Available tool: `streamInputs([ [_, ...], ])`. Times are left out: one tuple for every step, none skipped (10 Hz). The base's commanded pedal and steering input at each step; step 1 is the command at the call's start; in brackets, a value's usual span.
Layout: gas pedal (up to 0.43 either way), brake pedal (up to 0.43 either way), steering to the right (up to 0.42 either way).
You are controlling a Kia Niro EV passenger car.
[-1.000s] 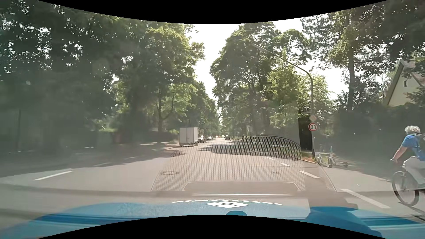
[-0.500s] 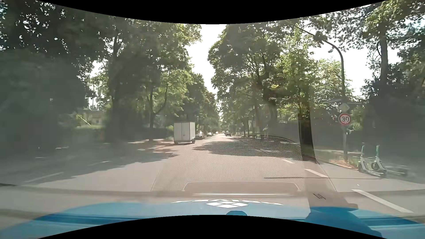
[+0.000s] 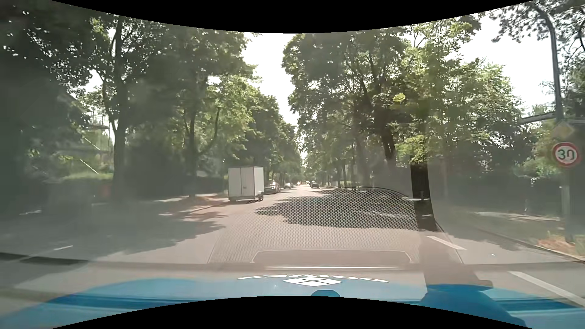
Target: Follow the waypoints while adhering to traffic rules and regulations
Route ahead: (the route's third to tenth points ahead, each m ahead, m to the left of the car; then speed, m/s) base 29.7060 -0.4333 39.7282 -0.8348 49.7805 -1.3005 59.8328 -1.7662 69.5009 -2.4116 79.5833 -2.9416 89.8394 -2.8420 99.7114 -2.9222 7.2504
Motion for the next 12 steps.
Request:
streamInputs([
  [0.177, 0.0, -0.003],
  [0.177, 0.0, -0.003],
  [0.177, 0.0, -0.003],
  [0.177, 0.0, -0.003],
  [0.177, 0.0, -0.003],
  [0.177, 0.0, -0.003],
  [0.177, 0.0, -0.003],
  [0.169, 0.0, 0.002],
  [0.169, 0.0, 0.003],
  [0.169, 0.0, 0.003],
  [0.169, 0.0, 0.003],
  [0.169, 0.0, 0.003],
])
